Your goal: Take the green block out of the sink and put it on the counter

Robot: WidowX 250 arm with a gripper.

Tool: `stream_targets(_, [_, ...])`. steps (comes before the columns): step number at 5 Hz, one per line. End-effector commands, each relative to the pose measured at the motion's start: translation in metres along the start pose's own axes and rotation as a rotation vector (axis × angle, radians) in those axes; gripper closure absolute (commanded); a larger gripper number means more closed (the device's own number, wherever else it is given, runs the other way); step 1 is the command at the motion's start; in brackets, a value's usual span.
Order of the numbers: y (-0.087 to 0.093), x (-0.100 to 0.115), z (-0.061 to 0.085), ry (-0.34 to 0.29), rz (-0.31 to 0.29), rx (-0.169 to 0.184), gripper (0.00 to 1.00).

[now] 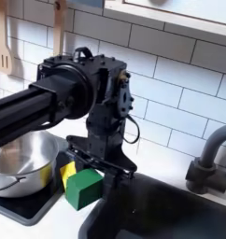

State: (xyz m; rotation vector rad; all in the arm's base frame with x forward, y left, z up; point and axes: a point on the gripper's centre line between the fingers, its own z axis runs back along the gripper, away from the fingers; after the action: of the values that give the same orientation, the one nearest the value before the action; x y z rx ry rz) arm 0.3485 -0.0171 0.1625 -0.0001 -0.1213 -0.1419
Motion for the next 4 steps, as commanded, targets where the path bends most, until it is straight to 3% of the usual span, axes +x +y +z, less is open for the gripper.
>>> stream_targets(1, [-0.001,-0.022,-0.007,0.040,-0.063,-0.010,1.00])
stream_targets(3, [0.006,-0.034,-0.009,0.056,-0.064,0.008,1.00])
stream_targets(4, [0.009,-0.036,-0.010,0.063,-0.049,-0.005,1.00])
